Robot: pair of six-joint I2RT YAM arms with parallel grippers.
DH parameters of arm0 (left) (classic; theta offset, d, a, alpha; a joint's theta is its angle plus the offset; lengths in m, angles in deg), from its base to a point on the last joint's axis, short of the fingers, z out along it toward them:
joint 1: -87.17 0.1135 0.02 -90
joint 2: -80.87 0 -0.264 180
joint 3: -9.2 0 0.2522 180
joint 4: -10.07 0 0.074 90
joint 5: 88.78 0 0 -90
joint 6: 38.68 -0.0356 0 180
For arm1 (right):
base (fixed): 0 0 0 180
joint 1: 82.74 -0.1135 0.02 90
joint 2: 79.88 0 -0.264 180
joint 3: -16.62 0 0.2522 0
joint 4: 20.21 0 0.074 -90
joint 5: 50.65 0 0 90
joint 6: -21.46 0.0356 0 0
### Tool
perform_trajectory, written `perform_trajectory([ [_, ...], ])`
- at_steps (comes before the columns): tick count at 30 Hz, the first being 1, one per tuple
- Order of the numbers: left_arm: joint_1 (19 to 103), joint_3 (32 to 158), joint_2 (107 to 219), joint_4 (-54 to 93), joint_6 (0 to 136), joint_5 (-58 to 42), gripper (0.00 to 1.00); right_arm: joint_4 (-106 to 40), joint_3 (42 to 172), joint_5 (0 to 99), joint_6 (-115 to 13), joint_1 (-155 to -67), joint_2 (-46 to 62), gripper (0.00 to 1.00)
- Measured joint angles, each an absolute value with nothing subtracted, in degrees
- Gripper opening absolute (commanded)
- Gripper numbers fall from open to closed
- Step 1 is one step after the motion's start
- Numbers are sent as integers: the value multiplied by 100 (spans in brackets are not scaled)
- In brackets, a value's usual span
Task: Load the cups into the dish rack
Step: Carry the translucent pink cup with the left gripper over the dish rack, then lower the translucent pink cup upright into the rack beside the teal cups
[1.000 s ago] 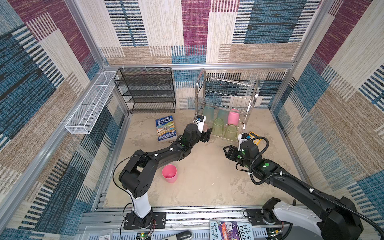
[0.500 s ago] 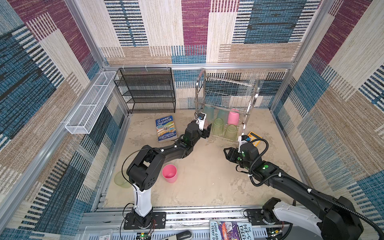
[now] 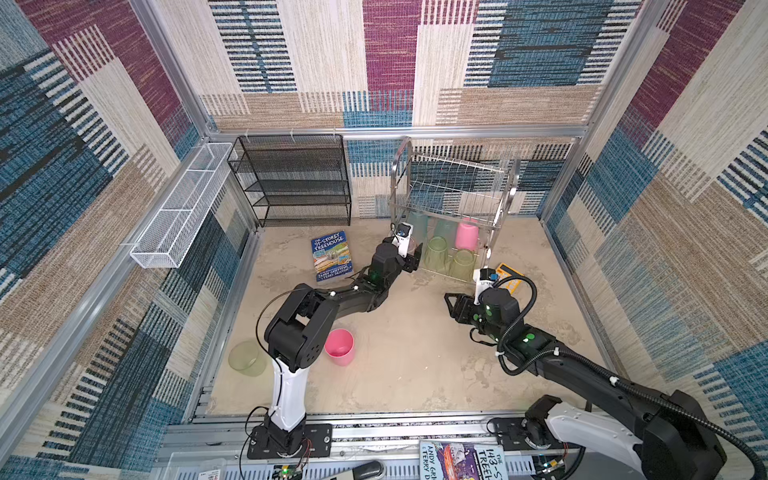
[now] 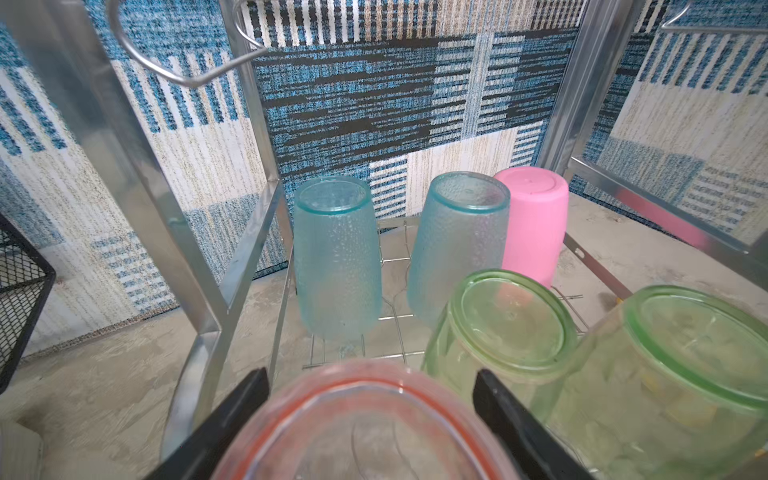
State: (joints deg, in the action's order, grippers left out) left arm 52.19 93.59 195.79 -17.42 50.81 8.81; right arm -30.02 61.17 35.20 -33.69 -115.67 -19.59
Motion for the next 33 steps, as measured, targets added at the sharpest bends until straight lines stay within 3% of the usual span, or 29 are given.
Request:
perform_trajectory([
  [16, 5315, 9966, 20029, -1725, 5046, 877, 59, -1356, 5575, 3566, -4886, -11567, -2092, 60],
  [33, 5330, 10664, 20623, -1380, 4812, 833, 59, -928, 5384, 3503, -5258, -11567, -1998, 60],
])
